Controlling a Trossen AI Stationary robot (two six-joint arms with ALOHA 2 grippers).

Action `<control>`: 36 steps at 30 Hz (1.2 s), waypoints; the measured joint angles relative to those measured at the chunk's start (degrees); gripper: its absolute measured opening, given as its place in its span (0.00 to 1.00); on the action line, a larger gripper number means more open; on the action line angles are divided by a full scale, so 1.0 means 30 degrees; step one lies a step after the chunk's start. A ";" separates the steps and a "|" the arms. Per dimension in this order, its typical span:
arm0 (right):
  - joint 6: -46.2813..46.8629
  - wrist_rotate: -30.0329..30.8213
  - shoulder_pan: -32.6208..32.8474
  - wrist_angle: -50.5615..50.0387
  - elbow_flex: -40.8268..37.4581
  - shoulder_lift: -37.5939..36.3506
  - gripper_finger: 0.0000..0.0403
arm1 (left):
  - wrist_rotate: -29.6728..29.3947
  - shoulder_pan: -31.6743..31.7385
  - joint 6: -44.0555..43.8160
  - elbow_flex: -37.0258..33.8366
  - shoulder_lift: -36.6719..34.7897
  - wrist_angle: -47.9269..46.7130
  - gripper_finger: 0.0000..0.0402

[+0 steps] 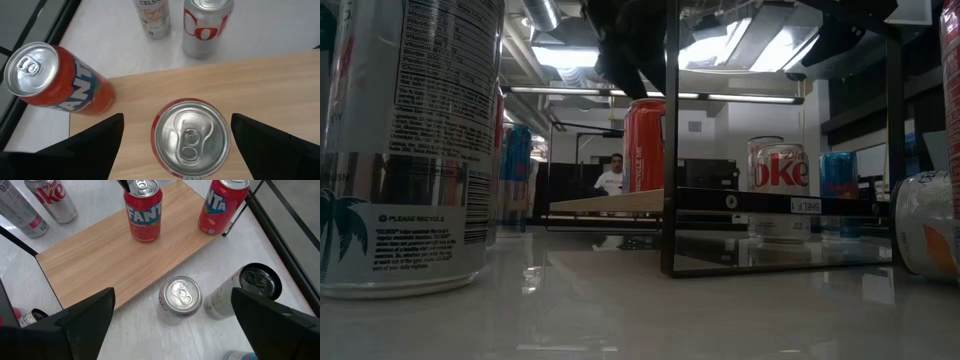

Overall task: Place canned beverage on shelf
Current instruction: Align the left orange soda can with the other orange soda can

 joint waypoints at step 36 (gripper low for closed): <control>-0.0006 0.0000 0.0003 -0.0002 0.0007 0.0000 0.97 | -0.1284 -0.0204 -0.4996 -0.3539 0.0007 0.2152 0.90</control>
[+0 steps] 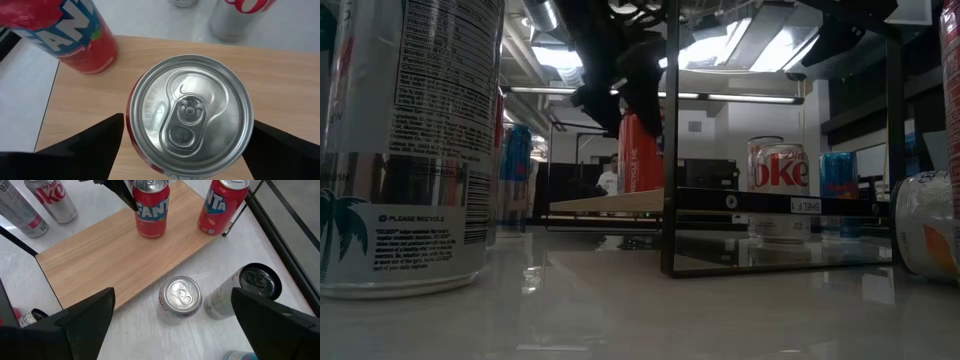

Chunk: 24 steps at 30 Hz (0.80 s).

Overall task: Place canned beverage on shelf
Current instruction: Align the left orange soda can with the other orange soda can

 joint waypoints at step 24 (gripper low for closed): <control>0.0000 0.0000 -0.0005 0.0005 0.0000 0.0000 0.97 | 0.2340 0.0015 0.4894 -0.0091 -0.0029 0.1685 0.70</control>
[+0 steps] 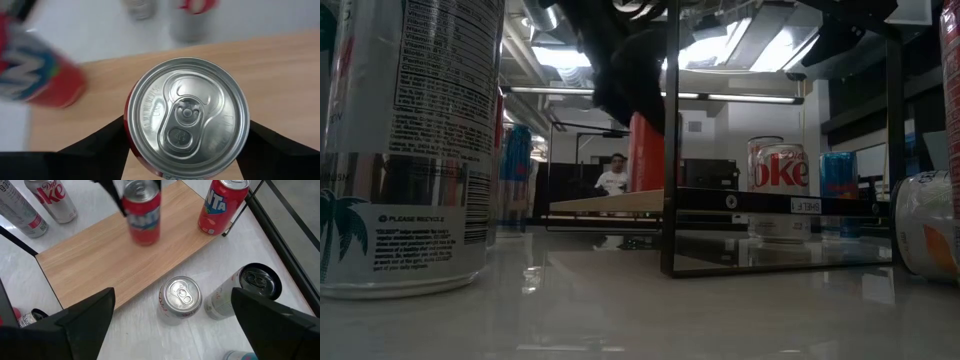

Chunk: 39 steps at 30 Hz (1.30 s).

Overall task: Place canned beverage on shelf
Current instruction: Align the left orange soda can with the other orange soda can

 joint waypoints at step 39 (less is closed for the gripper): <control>0.0000 0.0007 0.0000 0.0000 0.0000 0.0000 0.97 | 0.8989 0.0036 1.4740 0.0009 0.0007 -0.0386 0.73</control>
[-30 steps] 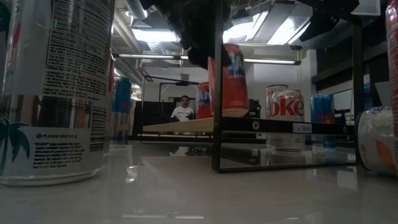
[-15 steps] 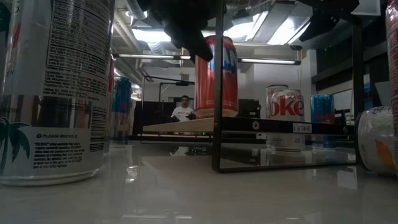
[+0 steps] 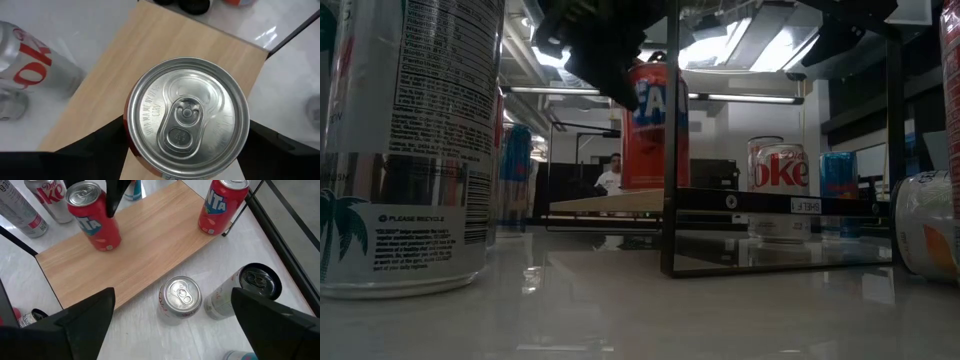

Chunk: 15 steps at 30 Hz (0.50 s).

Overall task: Place canned beverage on shelf
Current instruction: Align the left orange soda can with the other orange soda can

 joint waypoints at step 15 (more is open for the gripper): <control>0.0000 -0.0007 0.0000 0.0000 0.0000 0.0000 0.97 | -0.2276 0.0007 0.0012 0.0036 0.0000 0.0239 0.78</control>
